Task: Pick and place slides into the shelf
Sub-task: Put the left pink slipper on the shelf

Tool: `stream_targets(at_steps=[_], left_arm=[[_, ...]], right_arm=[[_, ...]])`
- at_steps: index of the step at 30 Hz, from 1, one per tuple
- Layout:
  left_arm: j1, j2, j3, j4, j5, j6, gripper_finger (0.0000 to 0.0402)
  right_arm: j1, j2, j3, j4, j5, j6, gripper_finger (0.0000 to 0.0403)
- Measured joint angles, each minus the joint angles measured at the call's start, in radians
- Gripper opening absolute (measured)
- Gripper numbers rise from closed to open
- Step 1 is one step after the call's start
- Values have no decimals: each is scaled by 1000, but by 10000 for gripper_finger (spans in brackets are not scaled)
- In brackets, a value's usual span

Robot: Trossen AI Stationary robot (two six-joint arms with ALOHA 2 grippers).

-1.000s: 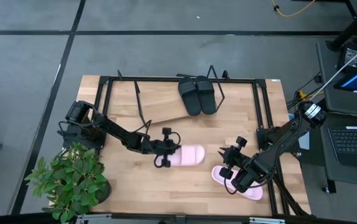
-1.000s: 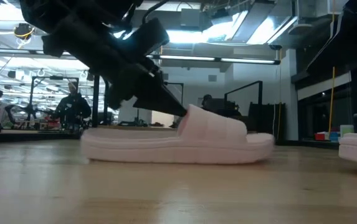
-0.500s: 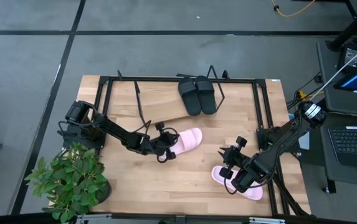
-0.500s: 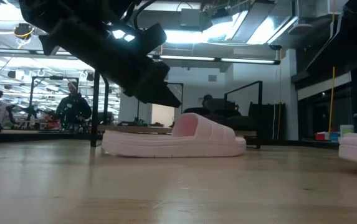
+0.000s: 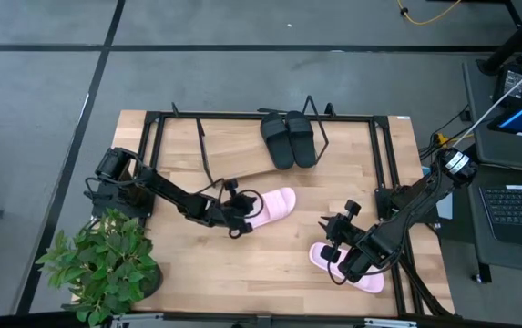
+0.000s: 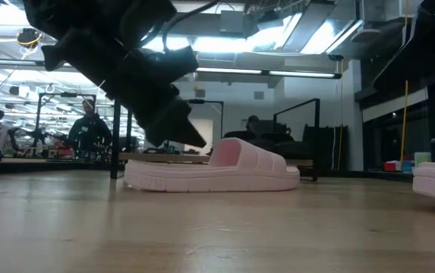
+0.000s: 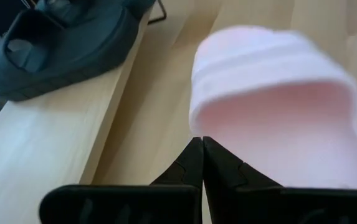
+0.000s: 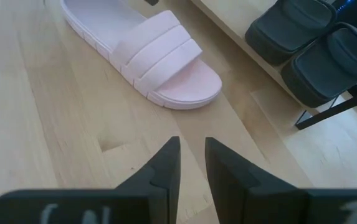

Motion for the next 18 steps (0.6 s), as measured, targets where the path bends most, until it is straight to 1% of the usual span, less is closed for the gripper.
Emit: stream_targets(at_steps=[5,9,11,13,18], left_arm=[[0,0,0,-54,-4,-1,0],[0,0,0,-112,-48,3,0],[1,0,0,-160,-51,2,0],[1,0,0,-201,-37,-9,0],[1,-1,0,-242,58,-84,0]], right_arm=[[0,0,0,0,0,0,76],[0,0,0,0,0,0,76],[0,0,0,0,0,0,76],[0,0,0,1,0,-1,76],[0,0,0,4,0,-1,76]])
